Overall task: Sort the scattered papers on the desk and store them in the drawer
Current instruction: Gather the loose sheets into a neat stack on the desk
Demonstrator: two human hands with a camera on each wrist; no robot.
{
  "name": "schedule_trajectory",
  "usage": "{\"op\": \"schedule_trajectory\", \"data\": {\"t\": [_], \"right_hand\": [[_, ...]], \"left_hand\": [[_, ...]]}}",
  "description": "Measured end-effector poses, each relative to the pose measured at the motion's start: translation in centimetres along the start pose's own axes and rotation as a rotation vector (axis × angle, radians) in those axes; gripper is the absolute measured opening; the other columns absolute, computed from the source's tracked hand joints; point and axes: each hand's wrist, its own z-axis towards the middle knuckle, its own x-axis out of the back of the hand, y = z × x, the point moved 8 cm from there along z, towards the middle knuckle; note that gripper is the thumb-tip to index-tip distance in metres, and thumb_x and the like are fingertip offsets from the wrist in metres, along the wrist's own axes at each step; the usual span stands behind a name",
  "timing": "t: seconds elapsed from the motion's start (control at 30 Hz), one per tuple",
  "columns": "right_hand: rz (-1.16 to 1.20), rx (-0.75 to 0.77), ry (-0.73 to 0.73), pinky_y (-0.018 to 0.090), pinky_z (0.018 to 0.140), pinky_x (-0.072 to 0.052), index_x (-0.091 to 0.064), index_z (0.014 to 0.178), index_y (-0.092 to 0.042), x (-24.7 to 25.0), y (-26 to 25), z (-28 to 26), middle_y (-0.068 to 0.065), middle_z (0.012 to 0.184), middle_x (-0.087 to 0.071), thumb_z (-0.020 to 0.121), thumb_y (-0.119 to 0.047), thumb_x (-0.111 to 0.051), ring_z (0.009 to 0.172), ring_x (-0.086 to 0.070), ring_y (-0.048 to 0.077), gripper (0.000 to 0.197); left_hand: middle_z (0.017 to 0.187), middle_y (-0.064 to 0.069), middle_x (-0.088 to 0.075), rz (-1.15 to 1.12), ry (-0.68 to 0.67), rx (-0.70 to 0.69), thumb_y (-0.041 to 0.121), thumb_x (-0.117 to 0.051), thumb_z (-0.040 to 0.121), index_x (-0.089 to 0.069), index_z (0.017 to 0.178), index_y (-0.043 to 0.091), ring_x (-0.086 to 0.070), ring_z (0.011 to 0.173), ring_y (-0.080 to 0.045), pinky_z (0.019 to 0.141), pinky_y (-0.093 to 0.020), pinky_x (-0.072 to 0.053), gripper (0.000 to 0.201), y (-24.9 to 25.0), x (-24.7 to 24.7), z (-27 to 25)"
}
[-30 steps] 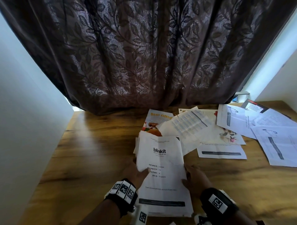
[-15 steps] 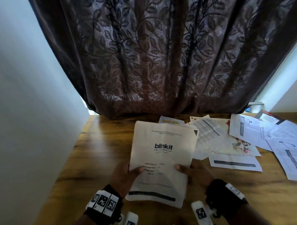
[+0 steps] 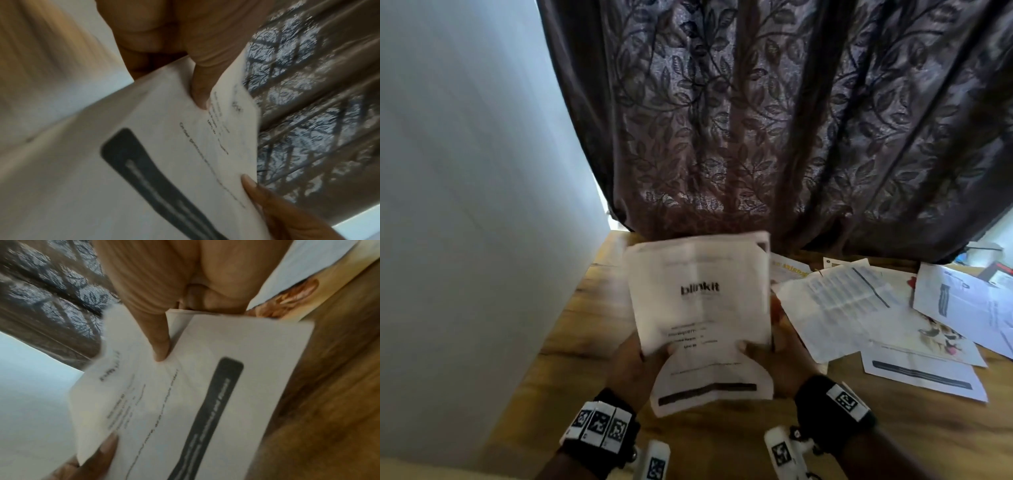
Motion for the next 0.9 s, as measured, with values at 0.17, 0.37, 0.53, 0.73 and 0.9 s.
{"op": "schedule_trajectory", "data": {"t": [0.17, 0.37, 0.53, 0.73, 0.9], "right_hand": [[-0.15, -0.179, -0.017, 0.04, 0.096, -0.052, -0.053, 0.126, -0.033, -3.1, 2.0, 1.6, -0.013, 0.119, -0.063, 0.078, -0.043, -0.081, 0.107, -0.061, 0.015, 0.057], [-0.399, -0.315, 0.012, 0.042, 0.11, -0.043, -0.041, 0.147, -0.022, -5.2, 5.1, 2.1, 0.004, 0.146, -0.053, 0.085, -0.043, -0.073, 0.13, -0.052, 0.026, 0.073], [-0.722, -0.073, 0.145, 0.047, 0.119, -0.032, -0.025, 0.156, -0.024, -5.0, 1.0, 1.7, 0.003, 0.161, -0.025, 0.094, -0.044, -0.059, 0.149, -0.023, 0.028, 0.074], [-0.687, 0.254, -0.404, 0.032, 0.122, -0.014, -0.041, 0.151, -0.022, -18.5, -3.1, 4.7, -0.002, 0.164, -0.027, 0.103, -0.033, -0.049, 0.151, -0.021, 0.02, 0.05], [-1.035, 0.251, -0.48, 0.051, 0.122, -0.013, -0.015, 0.16, -0.016, -20.6, -0.4, 9.4, 0.004, 0.169, -0.004, 0.104, -0.043, -0.039, 0.155, -0.006, 0.029, 0.066]], "left_hand": [[0.112, 0.01, -0.071, 0.205, 0.018, 0.219, 0.069, -0.076, 0.062, -0.062, 0.113, 0.035, -0.068, 0.103, -0.016, 0.082, -0.043, -0.06, 0.062, -6.3, 1.9, 0.0], [0.121, 0.007, -0.062, 0.48, 0.028, 0.31, 0.041, -0.081, 0.071, -0.053, 0.123, 0.029, -0.06, 0.113, -0.018, 0.091, -0.038, -0.055, 0.06, -9.1, 3.2, 0.0], [0.163, 0.005, 0.009, 0.979, -0.268, 0.221, 0.046, -0.079, 0.074, -0.003, 0.154, 0.037, -0.005, 0.149, -0.028, 0.118, -0.045, -0.024, 0.111, -8.3, 2.5, 1.0], [0.164, 0.002, 0.003, 1.295, -0.491, 0.161, 0.053, -0.074, 0.075, -0.012, 0.154, 0.037, -0.004, 0.148, -0.028, 0.118, -0.048, -0.025, 0.101, -8.7, 1.5, 1.0], [0.164, 0.003, 0.0, 1.347, -0.486, 0.105, 0.056, -0.072, 0.076, -0.009, 0.153, 0.041, -0.01, 0.146, -0.026, 0.115, -0.044, -0.03, 0.101, -8.7, 1.5, 1.3]]}}
